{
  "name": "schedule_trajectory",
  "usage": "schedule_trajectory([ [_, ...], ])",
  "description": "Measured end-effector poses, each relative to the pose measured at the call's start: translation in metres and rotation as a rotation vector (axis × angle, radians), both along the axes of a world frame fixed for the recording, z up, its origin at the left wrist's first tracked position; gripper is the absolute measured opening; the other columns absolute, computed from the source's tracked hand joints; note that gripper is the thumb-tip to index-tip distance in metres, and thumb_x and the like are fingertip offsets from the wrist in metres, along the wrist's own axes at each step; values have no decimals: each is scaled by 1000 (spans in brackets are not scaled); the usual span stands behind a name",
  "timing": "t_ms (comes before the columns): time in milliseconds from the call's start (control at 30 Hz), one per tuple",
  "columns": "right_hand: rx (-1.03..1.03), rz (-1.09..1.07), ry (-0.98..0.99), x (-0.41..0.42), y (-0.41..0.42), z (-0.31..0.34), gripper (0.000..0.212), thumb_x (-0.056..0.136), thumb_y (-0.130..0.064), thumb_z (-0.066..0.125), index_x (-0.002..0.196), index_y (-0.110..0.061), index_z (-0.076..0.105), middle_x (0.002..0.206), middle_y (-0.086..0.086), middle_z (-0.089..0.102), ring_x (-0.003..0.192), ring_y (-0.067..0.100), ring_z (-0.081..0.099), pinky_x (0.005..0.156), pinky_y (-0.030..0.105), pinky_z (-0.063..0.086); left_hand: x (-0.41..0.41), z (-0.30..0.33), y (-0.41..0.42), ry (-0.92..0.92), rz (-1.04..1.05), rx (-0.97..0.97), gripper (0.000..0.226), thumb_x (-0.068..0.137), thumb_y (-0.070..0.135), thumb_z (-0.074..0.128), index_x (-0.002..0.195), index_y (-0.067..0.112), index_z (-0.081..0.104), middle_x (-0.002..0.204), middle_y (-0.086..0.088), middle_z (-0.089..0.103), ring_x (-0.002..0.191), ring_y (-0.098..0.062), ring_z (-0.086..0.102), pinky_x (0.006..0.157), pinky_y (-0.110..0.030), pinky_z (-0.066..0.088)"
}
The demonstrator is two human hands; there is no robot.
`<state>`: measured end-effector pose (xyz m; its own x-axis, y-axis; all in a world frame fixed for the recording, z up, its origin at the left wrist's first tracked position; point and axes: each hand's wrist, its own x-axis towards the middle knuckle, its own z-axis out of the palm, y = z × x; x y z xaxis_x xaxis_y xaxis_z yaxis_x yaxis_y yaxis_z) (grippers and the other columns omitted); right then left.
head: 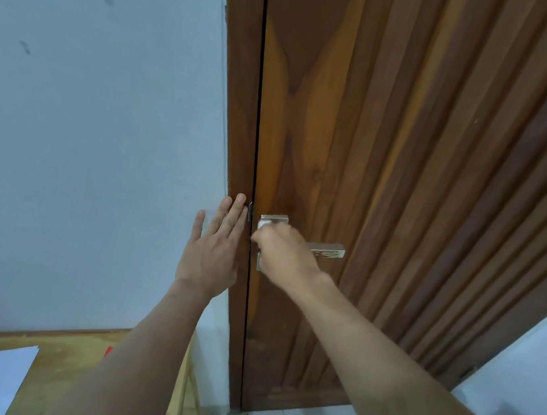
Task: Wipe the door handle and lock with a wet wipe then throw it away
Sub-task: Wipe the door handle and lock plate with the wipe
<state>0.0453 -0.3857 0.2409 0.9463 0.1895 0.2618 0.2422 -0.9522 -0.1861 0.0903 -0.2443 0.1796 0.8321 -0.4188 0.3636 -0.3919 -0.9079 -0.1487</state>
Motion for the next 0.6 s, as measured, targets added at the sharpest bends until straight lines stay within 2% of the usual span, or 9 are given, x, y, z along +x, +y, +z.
schedule_trajectory([
  [67,-41,105,-84,-16,2,-18,28,83,9,52,103,-2,68,104,15,69,101,31,63,81,39,51,0,0,1,-10,-12,-8,88,87,21,55,158,13,5,165,-2,-16,150,-20,-18,123,-51,10],
  [133,28,152,-212,-27,1,-33,33,84,10,52,110,0,68,112,14,69,107,29,63,88,37,52,0,1,2,-19,-18,0,87,87,18,53,158,13,4,165,-2,-16,150,-20,-17,123,-51,10],
  [233,232,87,-485,-39,-2,-53,35,87,3,47,112,0,70,113,13,71,109,25,66,97,32,51,-1,1,1,-26,-24,-14,88,87,18,56,158,11,5,165,-3,-14,151,-22,-14,123,-52,13],
  [300,338,17,-561,-42,-3,-63,31,88,5,53,114,2,69,114,14,71,110,26,65,98,34,53,-2,0,-1,-23,-18,-16,90,87,20,59,158,10,6,165,-4,-13,152,-23,-13,123,-52,14],
  [467,383,-79,-487,-31,2,-71,30,84,5,65,114,2,68,112,16,68,109,30,64,89,39,58,0,-3,-2,-15,7,3,94,87,27,63,158,10,4,165,-6,-15,151,-24,-15,122,-51,16],
  [600,427,-139,-472,-18,2,-78,23,86,-2,67,108,0,70,105,14,67,103,29,64,82,38,60,3,-7,-3,-19,17,23,102,83,30,69,158,9,3,165,-7,-15,152,-25,-15,122,-51,17],
])
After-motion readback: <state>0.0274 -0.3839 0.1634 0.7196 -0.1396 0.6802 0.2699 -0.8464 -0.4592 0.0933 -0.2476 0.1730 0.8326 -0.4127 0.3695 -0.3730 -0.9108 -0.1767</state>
